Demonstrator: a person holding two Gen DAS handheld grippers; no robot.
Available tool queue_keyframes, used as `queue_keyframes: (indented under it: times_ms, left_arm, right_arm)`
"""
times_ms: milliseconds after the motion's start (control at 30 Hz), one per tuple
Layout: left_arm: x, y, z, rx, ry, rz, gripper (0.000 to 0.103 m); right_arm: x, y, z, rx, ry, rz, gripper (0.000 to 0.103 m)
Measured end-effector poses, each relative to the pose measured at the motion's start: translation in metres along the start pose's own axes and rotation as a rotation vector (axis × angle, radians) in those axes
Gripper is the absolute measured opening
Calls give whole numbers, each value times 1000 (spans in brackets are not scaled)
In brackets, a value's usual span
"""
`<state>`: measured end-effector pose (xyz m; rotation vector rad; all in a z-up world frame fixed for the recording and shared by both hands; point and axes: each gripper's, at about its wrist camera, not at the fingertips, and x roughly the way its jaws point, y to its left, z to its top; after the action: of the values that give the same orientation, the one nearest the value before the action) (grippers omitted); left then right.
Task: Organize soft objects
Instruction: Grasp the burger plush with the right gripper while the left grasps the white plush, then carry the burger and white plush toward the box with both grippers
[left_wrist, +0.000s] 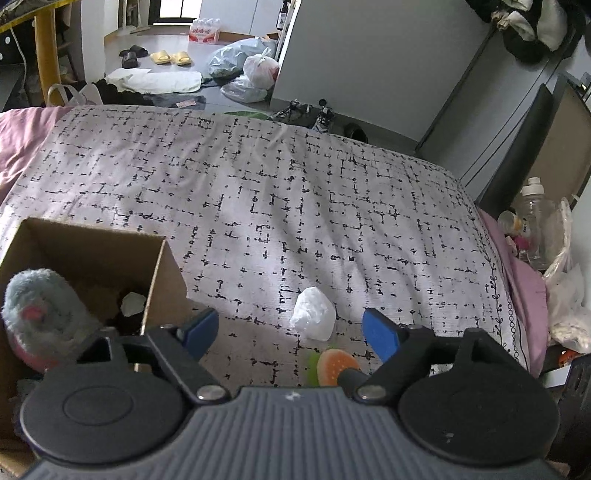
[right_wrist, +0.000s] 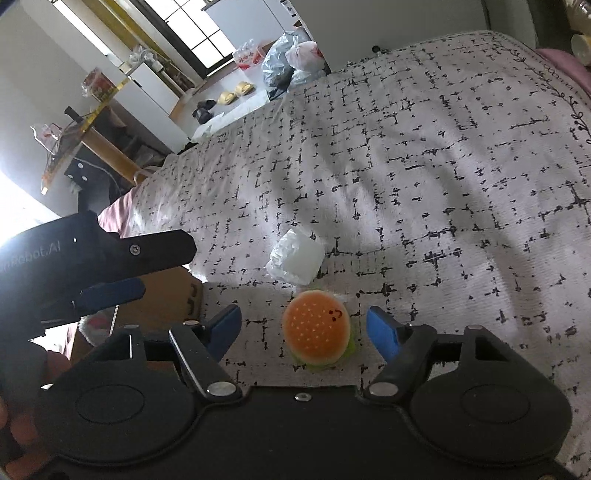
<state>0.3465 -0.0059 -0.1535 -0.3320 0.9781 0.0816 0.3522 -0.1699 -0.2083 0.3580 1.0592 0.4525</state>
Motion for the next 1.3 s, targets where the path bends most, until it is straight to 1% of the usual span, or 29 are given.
queue_keyframes:
  times_ms: [100,200,300,367,433,533,667,800,867,1033,1100,1133,1200,1300]
  left_arm:
    - [5,-1,1,1,0,-1,81]
    - [14,-4,3,2,4,-4,78]
    - [24,-5,5,3,15,3,75]
    - [30,-5,5,-3,26,3,73]
    - [36,-6,5,-3,33,3,73]
    - [43,-9,5,4,40,5,73]
    - [56,-14,7,5,55,3,73]
    - [69,-19,6,15,71,-2,73]
    - [76,-21,5,15,79,-6,71]
    - [96,-23,2,-9,119,-23,54]
    - [103,-22,0,-22,136,-25,49]
    - [105,-22,-1,-32,143,-26,43]
    - [108,-20,-2,-53,151,-30,42]
    - [104,-21,-3,-37,128,-23,41]
  right_arm:
    - [7,-2,1,1,2,-3,71]
    - [16,-7,-1,18,23,1,65]
    - [24,-14,-2,38,44,-9,56]
    - [29,-18,-2,56,54,-8,45]
    - [35,-21,-3,64,67,-2,39]
    - [37,-22,-3,69,72,-5,32]
    - [33,-30,-1,111,76,7,28]
    - [30,-37,0,142,73,11,27]
    - [28,-40,2,148,67,14,27]
    - [26,-49,2,176,60,21,27]
    - [24,-51,2,187,59,22,27]
    - [23,-51,1,190,57,22,27]
    - [23,-51,1,184,61,17,28]
    - [26,-48,1,183,87,22,43]
